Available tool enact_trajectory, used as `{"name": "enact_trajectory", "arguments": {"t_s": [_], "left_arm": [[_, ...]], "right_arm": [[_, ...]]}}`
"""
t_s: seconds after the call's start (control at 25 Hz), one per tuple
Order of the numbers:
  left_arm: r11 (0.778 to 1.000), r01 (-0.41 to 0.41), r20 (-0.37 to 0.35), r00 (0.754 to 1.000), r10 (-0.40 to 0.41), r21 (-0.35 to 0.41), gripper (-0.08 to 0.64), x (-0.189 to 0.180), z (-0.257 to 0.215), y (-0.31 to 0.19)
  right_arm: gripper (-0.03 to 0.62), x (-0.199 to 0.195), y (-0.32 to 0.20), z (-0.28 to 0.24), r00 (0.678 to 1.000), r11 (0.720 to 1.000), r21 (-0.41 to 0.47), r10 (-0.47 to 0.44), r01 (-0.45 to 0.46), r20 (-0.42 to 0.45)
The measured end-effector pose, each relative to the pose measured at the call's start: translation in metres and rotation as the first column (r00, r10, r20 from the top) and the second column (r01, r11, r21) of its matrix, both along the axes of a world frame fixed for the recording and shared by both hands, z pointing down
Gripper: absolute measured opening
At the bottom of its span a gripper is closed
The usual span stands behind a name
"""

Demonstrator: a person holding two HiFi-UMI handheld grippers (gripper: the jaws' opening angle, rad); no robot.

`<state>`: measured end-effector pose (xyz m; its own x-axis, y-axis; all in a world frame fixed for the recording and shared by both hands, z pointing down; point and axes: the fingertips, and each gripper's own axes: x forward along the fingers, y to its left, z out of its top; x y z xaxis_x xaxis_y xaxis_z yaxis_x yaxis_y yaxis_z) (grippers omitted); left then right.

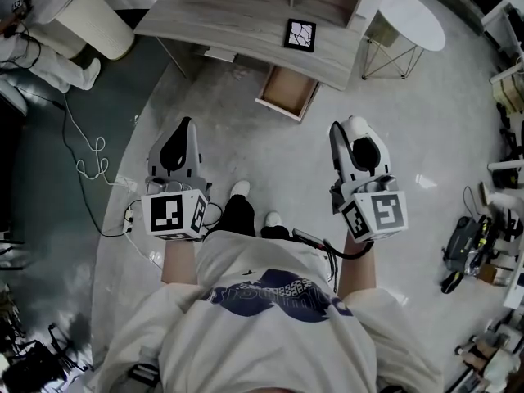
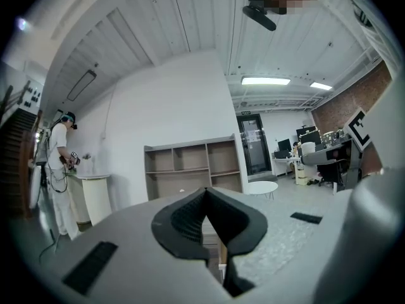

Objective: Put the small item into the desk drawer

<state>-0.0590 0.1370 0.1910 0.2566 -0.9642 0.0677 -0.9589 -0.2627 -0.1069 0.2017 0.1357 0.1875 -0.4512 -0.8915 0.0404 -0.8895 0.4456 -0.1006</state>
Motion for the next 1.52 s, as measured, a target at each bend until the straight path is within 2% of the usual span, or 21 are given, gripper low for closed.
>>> {"name": "enact_trajectory", "arguments": {"t_s": [0.24, 0.6, 0.84, 1.08, 1.36, 1.52], "left_arm": [[0.999, -0.042, 0.005, 0.999, 0.043, -0.035, 0.008, -0.016, 0.025, -0.041], [0.981, -0.184, 0.003, 0.983, 0.184, -0.054, 0.008, -0.049, 0.033, -0.161], [0.955, -0.278, -0.01, 0.96, 0.279, -0.099, 0.008, -0.069, 0.054, -0.23], [0.913, -0.378, -0.042, 0.926, 0.376, -0.155, 0.008, -0.072, 0.086, -0.275], [0.879, -0.427, -0.078, 0.904, 0.42, -0.213, 0.008, -0.069, 0.116, -0.292], [0.873, -0.43, -0.073, 0.902, 0.425, -0.232, 0.008, -0.064, 0.128, -0.295]], "right_arm": [[0.126, -0.018, -0.033, 0.021, 0.999, 0.999, -0.031, 0.031, -0.032, -0.017], [0.126, -0.056, -0.109, 0.053, 0.986, 0.985, -0.074, 0.151, -0.156, -0.066], [0.126, -0.074, -0.155, 0.08, 0.964, 0.958, -0.126, 0.248, -0.259, -0.095], [0.126, -0.082, -0.181, 0.105, 0.933, 0.916, -0.179, 0.344, -0.359, -0.106], [0.126, -0.092, -0.199, 0.124, 0.922, 0.897, -0.222, 0.354, -0.382, -0.157], [0.126, -0.09, -0.21, 0.138, 0.924, 0.892, -0.252, 0.336, -0.375, -0.184]]}}
